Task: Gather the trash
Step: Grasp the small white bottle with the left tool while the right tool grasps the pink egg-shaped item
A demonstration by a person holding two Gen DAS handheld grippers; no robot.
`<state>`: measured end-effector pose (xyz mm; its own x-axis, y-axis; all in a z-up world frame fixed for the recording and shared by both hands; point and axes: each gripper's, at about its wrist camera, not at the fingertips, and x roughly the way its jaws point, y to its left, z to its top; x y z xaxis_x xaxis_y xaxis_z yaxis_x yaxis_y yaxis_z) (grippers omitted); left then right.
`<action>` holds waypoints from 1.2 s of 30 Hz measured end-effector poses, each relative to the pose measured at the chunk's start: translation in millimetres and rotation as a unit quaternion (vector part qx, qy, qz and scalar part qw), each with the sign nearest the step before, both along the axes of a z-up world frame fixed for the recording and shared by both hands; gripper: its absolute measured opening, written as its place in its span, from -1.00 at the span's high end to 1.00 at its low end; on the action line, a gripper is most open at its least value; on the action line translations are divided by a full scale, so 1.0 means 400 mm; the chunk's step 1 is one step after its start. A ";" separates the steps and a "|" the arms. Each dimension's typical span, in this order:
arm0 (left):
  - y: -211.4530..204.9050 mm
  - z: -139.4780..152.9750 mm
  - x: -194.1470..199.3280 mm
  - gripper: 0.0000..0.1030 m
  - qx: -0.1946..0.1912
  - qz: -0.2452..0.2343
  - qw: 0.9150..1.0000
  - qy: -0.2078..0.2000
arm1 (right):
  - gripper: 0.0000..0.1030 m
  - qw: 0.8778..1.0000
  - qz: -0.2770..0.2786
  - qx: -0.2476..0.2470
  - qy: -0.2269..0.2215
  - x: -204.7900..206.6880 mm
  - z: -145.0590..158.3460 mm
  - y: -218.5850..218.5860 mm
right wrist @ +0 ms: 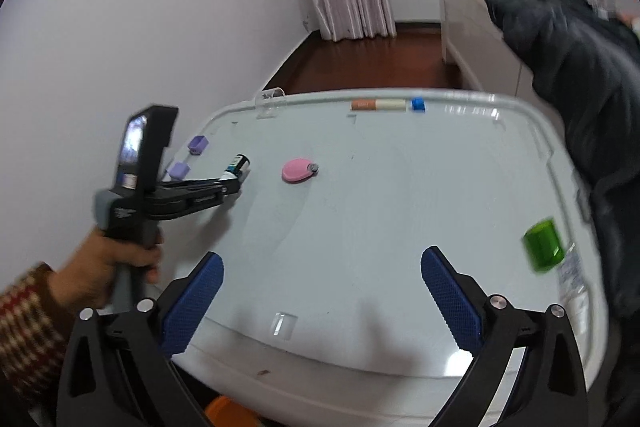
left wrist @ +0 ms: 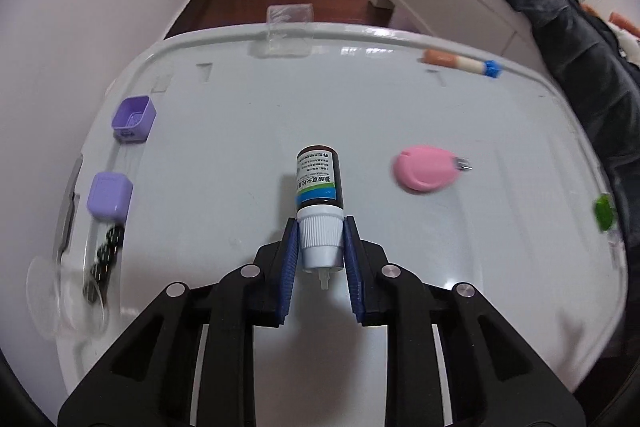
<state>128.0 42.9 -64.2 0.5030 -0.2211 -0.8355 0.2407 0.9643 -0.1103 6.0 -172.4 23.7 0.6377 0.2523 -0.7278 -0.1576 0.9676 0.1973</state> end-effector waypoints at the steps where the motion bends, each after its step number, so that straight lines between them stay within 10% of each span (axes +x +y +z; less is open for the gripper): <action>1: 0.000 0.022 -0.021 0.58 -0.009 -0.003 1.000 -0.007 | -0.89 1.000 0.005 -0.016 -0.010 -0.004 0.003 0.010; 19: 0.051 0.129 -0.159 0.57 -0.060 -0.004 0.997 -0.058 | -0.82 0.978 0.133 -0.161 0.014 0.374 -0.157 0.203; 36: 0.070 0.095 -0.138 0.38 -0.089 0.004 0.996 -0.011 | 0.20 0.961 0.190 -0.194 0.040 0.419 -0.229 0.299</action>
<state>72.9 70.8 -26.2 0.5226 -0.3615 -0.7722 0.2378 0.9315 -0.2751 173.4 -52.6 -68.0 0.4903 0.1554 -0.8576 -0.5144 0.8459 -0.1409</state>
